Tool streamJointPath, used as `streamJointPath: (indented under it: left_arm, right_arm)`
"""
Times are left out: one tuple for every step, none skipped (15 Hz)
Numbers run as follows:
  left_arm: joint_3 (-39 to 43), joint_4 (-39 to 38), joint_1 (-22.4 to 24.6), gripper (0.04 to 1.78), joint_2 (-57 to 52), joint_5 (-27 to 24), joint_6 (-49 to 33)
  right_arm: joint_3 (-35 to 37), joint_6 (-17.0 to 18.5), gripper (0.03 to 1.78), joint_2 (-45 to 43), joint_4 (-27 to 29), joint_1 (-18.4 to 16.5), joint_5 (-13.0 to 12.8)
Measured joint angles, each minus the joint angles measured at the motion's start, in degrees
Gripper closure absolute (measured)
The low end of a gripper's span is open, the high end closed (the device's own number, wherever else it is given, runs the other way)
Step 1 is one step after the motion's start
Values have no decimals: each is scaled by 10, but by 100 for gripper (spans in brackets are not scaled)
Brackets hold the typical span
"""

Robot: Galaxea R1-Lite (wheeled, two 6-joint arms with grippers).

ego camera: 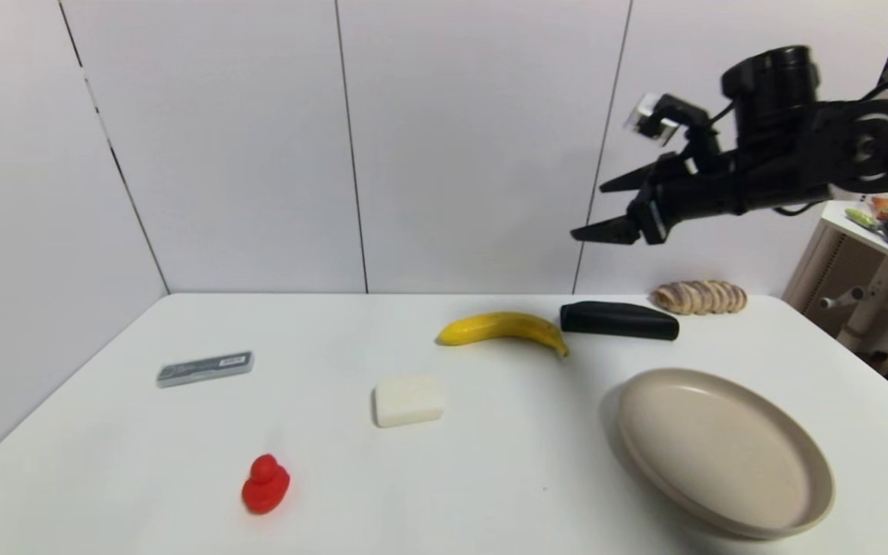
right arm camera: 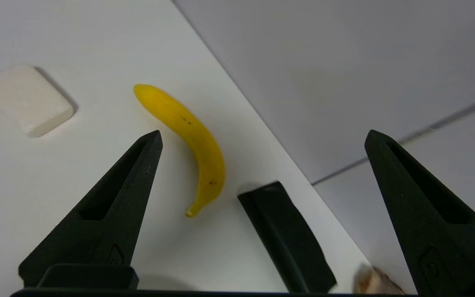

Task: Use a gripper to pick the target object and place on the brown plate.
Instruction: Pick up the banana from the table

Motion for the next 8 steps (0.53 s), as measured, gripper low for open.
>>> streamJointPath:
  left_arm:
    - [0,0,0,13,0,0,0]
    - [0,0,0,13,0,0,0]
    - [0,0,0,13,0,0,0]
    - [0,0,0,13,0,0,0]
    - [0,0,0,13,0,0,0]
    - [0,0,0,13,0,0,0]
    - [0,0,0,13,0,0,0]
    - [0,0,0,13,0,0,0]
  right_arm:
    - [-29,-6,12,40,14,18,-3]
    - [-48,-8,12,72,25,35,-15]
    - [-60,-8,12,101,29,54,-34]
    - [-68,-9,12,127,31,69,-52]
    - [-75,-10,12,148,32,79,-60]
    - [-82,-11,12,166,32,85,-63]
    - [-89,-14,12,184,32,90,-64]
    - [-95,-17,12,200,32,94,-65]
